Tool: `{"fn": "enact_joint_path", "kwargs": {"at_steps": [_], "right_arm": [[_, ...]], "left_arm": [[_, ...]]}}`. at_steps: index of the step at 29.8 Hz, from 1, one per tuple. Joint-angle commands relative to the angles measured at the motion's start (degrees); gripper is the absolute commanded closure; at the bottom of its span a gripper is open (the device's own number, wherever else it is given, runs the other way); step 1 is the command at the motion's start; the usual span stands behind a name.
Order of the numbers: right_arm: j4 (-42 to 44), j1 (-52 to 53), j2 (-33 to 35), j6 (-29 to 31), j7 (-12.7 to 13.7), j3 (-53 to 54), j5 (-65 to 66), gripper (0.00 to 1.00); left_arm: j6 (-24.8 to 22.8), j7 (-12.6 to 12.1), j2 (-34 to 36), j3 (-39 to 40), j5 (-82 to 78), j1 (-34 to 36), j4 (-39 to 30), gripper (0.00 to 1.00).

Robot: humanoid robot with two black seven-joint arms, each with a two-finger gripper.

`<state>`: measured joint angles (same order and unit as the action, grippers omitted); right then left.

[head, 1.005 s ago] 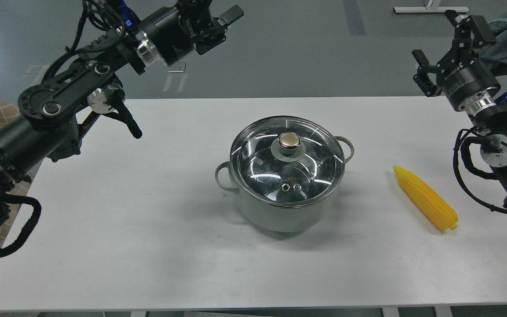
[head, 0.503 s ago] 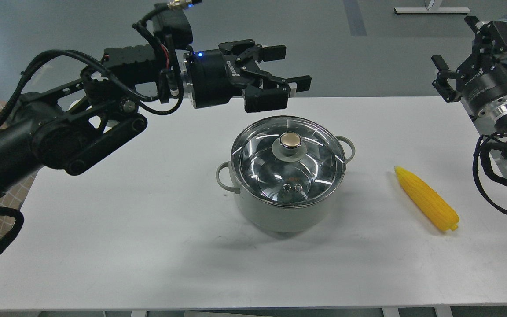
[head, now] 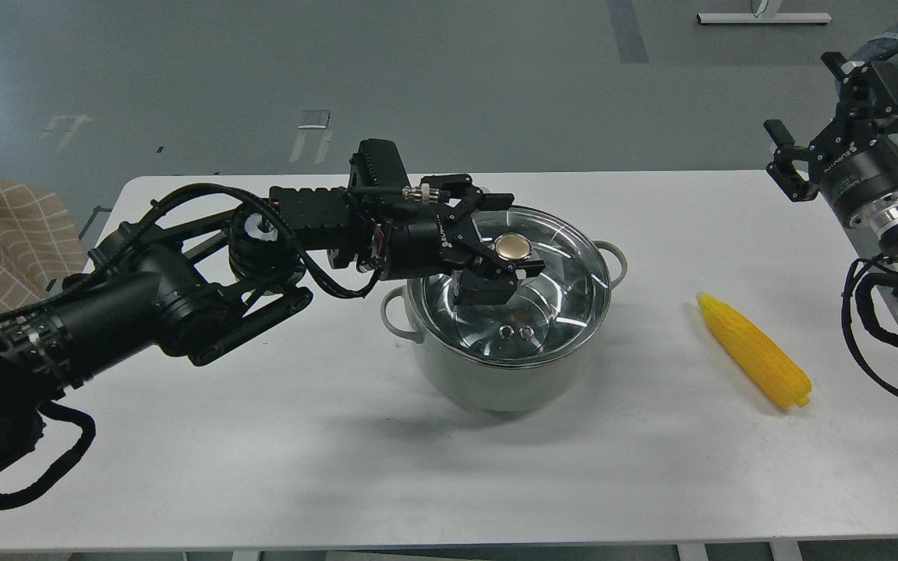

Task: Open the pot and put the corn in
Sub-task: 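Reach the left gripper over the pot toward the lid's brass knob, then close the left gripper on the brass knob and lift the glass lid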

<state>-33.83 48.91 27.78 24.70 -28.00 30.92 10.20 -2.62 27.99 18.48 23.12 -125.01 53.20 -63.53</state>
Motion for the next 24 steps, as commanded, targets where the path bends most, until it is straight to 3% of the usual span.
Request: {"fn": "enact_joint_path", "kwargs": {"at_steps": [1,5,9,11,12,13,14,17,24], "right_arm": [[-0.10,-0.39,-0.01,-0.01,0.00,0.02,0.00,0.00],[-0.19,-0.75,-0.10,-0.01,0.00,0.02,0.00,0.00],[-0.19,-0.92,-0.10,-0.01,0.00,0.02,0.00,0.00],[-0.27,-1.10,-0.18,-0.01,0.00,0.02,0.00,0.00],[-0.27,-1.19,-0.27,-0.01,0.00,0.02,0.00,0.00],[-0.27,-1.19,-0.27,-0.01,0.00,0.02,0.00,0.00],[-0.27,-1.19,-0.27,-0.01,0.00,0.02,0.00,0.00],[-0.27,-1.19,-0.45,-0.01,0.00,0.02,0.00,0.00],[-0.27,-1.28,-0.45,-0.09,0.00,0.02,0.09,0.00]], "left_arm": [[-0.01,0.01,-0.20,0.08,0.03,-1.60,0.25,0.05],[-0.01,0.01,-0.29,0.35,0.38,-2.40,0.95,0.08],[-0.01,0.01,-0.38,0.61,0.90,-3.01,1.57,0.23],[-0.01,-0.04,-0.38,0.61,2.13,-3.10,2.00,0.43],[-0.01,-0.13,-0.55,0.61,2.75,-3.10,2.36,0.66],[-0.01,-0.22,-0.99,0.61,2.84,-2.93,2.45,0.79],[-0.01,-0.22,-1.25,0.70,2.84,-2.92,2.45,0.81],[-0.01,-0.04,-1.43,0.70,2.84,-2.66,2.45,1.00],[-0.10,0.01,-0.73,1.31,4.06,-1.96,0.52,1.00]]}}
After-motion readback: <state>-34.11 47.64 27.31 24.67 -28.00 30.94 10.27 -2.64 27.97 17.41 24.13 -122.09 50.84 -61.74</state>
